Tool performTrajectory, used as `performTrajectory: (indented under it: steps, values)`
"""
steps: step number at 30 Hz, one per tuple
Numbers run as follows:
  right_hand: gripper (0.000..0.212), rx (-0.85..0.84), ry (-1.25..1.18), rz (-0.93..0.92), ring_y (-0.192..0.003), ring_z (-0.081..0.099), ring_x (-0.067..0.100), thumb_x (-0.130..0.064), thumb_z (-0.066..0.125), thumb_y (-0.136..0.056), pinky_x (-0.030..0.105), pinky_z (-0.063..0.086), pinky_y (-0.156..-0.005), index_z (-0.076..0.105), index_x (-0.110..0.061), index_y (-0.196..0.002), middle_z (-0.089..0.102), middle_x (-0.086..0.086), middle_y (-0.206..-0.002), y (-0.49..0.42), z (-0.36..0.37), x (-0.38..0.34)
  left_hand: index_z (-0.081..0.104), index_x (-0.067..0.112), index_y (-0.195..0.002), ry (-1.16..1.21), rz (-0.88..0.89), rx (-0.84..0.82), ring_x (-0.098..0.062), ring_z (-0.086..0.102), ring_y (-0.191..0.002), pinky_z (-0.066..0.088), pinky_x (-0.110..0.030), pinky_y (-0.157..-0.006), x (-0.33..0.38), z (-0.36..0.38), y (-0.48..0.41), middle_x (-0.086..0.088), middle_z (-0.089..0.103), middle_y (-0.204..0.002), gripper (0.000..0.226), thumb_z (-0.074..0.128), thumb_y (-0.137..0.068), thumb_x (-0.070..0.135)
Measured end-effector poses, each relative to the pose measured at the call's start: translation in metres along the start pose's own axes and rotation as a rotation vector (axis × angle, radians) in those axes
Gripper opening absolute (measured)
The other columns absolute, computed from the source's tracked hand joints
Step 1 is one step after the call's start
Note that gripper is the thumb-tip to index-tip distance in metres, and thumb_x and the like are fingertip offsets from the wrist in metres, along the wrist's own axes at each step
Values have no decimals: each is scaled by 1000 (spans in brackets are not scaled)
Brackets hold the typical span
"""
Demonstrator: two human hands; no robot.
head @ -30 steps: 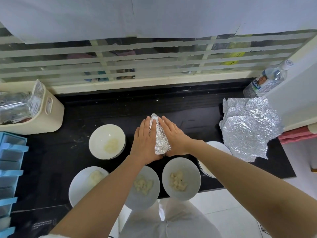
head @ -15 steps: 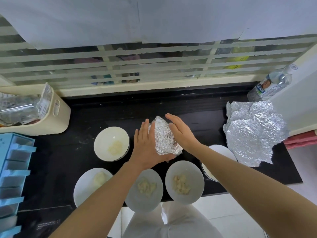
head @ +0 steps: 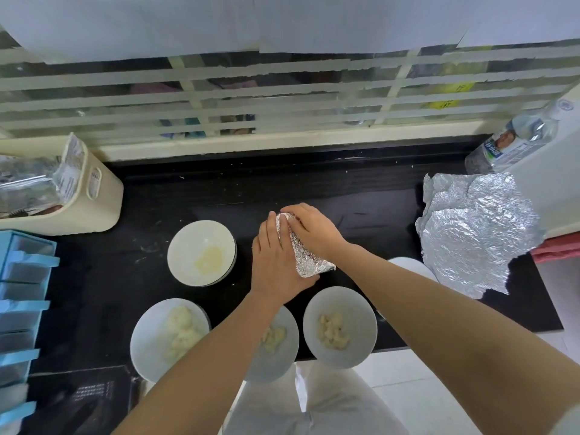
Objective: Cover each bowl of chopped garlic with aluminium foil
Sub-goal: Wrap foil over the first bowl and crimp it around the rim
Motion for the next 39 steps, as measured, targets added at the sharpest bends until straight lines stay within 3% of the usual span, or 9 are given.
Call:
performTrajectory:
  steps: [5,8,10,15,19,23,29,34,39]
  values:
    - [36,-75,5,38,-130,43,19,-24,38,-102,38,36,-108,49,-19,-136,51,1,-138,-2,-5,-4,17,-2,-149,-61,-6,-26,-38,36,-139,42,-48,-104,0,5,0,-24,27,-156,135,58,-55,85]
    - [42,-106,-82,84,-147,19,19,-21,41,-102,41,21,-118,42,-19,-144,39,3,-152,-1,-13,-6,3,1,-152,-85,37,-25,-42,16,-148,25,-57,-116,-1,4,-1,-28,11,-160,143,47,-53,95]
    - [44,-1,-165,85,-148,17,17,-19,42,-102,36,20,-117,39,-18,-146,37,3,-153,6,-23,-5,7,0,-154,-87,65,14,-43,8,-149,13,-61,-117,-4,-2,0,-30,8,-160,147,32,-51,102]
    - [39,232,-304,206,-113,51,10,-19,39,-103,22,37,-94,48,-15,-140,54,2,-138,35,-29,6,16,6,-156,-28,49,58,-39,6,-151,11,-62,-117,2,-15,1,-23,9,-162,139,21,-57,103]
    - [37,204,-524,331,-119,49,10,-23,34,-104,21,36,-96,50,-17,-137,55,-2,-135,46,-9,9,10,8,-156,-8,-50,-34,-37,8,-151,24,-59,-116,9,-4,0,-20,5,-163,137,20,-55,100]
    - [35,258,-673,401,-96,53,-2,-24,32,-104,5,38,-74,53,-22,-132,57,-15,-113,47,4,8,18,7,-154,-36,-73,22,-35,22,-146,42,-47,-103,9,3,2,-19,15,-161,125,27,-61,91]
    - [32,324,-753,438,-87,53,-6,-21,31,-104,-2,38,-62,55,-23,-125,56,-22,-99,48,12,6,16,8,-153,-96,-49,46,-33,23,-145,42,-43,-101,6,6,0,-17,13,-161,124,45,-63,88]
    - [34,167,-783,409,-111,50,8,-27,30,-104,17,40,-82,46,-25,-135,53,-9,-123,46,13,1,17,6,-151,-65,29,25,-38,22,-146,43,-52,-103,-10,2,-3,-22,16,-160,127,41,-57,88]
    - [50,-1,-639,401,-141,31,17,-42,29,-104,32,25,-112,27,-25,-151,33,-2,-154,45,-1,3,-5,11,-156,-107,23,-46,-37,-11,-150,3,-61,-119,-22,-11,-4,-23,-11,-162,143,20,-50,103]
Point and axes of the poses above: each hand's wrist, its own y-axis away from the middle knuckle, its own z-axis out of the palm, x = y × z, the point moved 3 cm from there along -y, towards the middle knuckle
